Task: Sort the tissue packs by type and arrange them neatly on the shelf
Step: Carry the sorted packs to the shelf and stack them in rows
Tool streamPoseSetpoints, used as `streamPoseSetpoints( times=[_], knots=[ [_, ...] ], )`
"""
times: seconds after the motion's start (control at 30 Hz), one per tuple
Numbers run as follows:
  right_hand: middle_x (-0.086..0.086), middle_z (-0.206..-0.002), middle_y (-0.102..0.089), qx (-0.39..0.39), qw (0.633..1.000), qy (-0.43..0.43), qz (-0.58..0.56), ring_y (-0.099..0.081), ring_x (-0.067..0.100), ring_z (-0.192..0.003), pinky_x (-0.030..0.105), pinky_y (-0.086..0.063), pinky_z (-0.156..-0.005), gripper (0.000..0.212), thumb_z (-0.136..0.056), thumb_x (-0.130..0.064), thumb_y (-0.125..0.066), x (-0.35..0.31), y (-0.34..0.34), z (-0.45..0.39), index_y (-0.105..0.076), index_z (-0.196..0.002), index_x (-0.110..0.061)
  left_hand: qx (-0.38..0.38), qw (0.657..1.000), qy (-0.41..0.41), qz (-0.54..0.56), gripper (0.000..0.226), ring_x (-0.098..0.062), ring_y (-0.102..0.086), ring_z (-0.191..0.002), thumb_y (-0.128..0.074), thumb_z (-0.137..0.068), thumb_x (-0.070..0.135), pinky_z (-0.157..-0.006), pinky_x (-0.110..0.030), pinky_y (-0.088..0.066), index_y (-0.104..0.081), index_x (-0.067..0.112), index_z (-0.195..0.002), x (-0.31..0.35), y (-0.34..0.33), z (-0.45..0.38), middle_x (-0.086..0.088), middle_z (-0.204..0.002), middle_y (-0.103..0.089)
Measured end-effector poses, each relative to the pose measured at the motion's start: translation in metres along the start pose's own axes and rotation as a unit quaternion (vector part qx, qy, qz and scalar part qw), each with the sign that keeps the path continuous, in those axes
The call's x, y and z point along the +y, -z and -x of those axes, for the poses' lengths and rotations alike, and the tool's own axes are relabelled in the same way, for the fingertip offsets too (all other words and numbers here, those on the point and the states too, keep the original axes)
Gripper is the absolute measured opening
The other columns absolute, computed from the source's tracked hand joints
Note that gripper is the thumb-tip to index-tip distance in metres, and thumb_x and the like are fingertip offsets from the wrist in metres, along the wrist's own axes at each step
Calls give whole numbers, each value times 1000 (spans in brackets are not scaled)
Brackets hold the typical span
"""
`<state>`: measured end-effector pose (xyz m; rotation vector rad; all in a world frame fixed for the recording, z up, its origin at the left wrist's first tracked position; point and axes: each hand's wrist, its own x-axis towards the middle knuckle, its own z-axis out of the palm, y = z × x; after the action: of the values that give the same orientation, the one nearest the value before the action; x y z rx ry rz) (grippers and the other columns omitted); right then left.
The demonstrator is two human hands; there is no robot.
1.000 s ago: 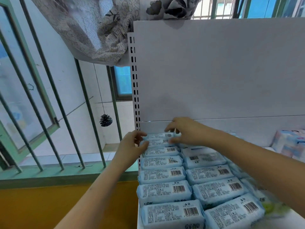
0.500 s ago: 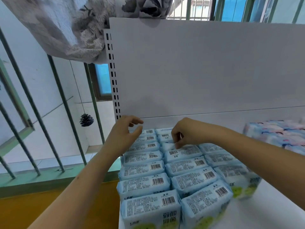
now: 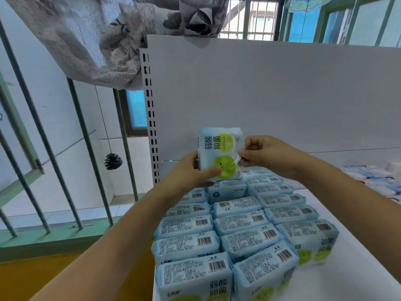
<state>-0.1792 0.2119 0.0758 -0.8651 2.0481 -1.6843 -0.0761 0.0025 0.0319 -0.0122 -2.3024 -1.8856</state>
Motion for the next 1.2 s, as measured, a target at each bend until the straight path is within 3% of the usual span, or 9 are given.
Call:
streamPoseSetpoints(
  times=[0.07,0.13,0.27,0.37,0.57,0.73,0.87,1.1,1.2],
  knots=[
    [16,-100,-70,5,998,-19,61,-72,25,-87,33,-60,-84,20,-88,-4,-68,6,2,3,-58,-103,4,23,991,-49,-122,48,-15,-72,-91,-78,-83,22,-73,-28,-62,-56,20,-126,1,4,-2,0,-112,-69],
    [7,-108,-68,20,989,-24,147,-72,23,-91,35,-59,-83,34,-86,-14,-74,6,8,8,-58,-114,-7,26,959,-97,-265,47,-9,-70,-84,-79,-81,30,-68,-26,-61,-57,24,-122,3,12,-3,6,-104,-69],
    [-12,-115,-62,21,962,-3,271,-67,10,-98,25,-56,-76,51,-84,-33,-74,1,11,18,-52,-130,-32,-12,913,-119,-390,42,-6,-66,-82,-79,-80,36,-70,-24,-59,-61,25,-116,6,12,-6,9,-98,-68],
    [-16,-116,-62,-8,941,12,337,-64,3,-98,18,-52,-74,46,-83,-37,-74,9,8,23,-57,-126,-38,-34,906,-119,-406,38,0,-63,-80,-79,-80,31,-64,-14,-51,-63,25,-114,6,2,-7,11,-99,-69],
    [-17,-103,-67,3,910,59,410,-62,1,-91,21,-50,-78,29,-86,-35,-73,22,7,25,-63,-113,-35,-31,909,-119,-398,44,3,-62,-84,-81,-78,33,-69,-16,-50,-62,29,-117,5,-9,-12,13,-103,-68],
    [-13,-102,-67,23,897,86,433,-62,7,-91,31,-54,-81,27,-88,-37,-69,24,8,21,-62,-114,-36,-25,919,-98,-381,45,-4,-66,-80,-81,-77,39,-73,-30,-60,-57,30,-114,3,-5,-14,12,-98,-68],
    [-11,-103,-68,17,880,119,459,-62,7,-90,28,-53,-78,26,-91,-35,-65,15,5,18,-62,-117,-36,-42,939,-78,-332,40,-6,-70,-79,-79,-78,42,-76,-33,-61,-60,28,-110,2,1,-10,9,-95,-72],
    [-12,-103,-67,-29,880,71,468,-61,9,-91,27,-52,-82,29,-89,-35,-68,25,-8,9,-64,-117,-31,-93,927,-81,-355,36,-1,-67,-86,-73,-83,48,-82,-29,-58,-62,33,-115,-5,11,-3,14,-104,-69],
    [-12,-105,-64,-66,851,35,520,-58,7,-92,25,-48,-80,33,-88,-42,-67,38,-11,7,-67,-118,-28,-115,919,-81,-368,45,1,-64,-97,-70,-85,53,-88,-25,-56,-59,33,-124,-12,11,-3,16,-114,-66]
  ],
)
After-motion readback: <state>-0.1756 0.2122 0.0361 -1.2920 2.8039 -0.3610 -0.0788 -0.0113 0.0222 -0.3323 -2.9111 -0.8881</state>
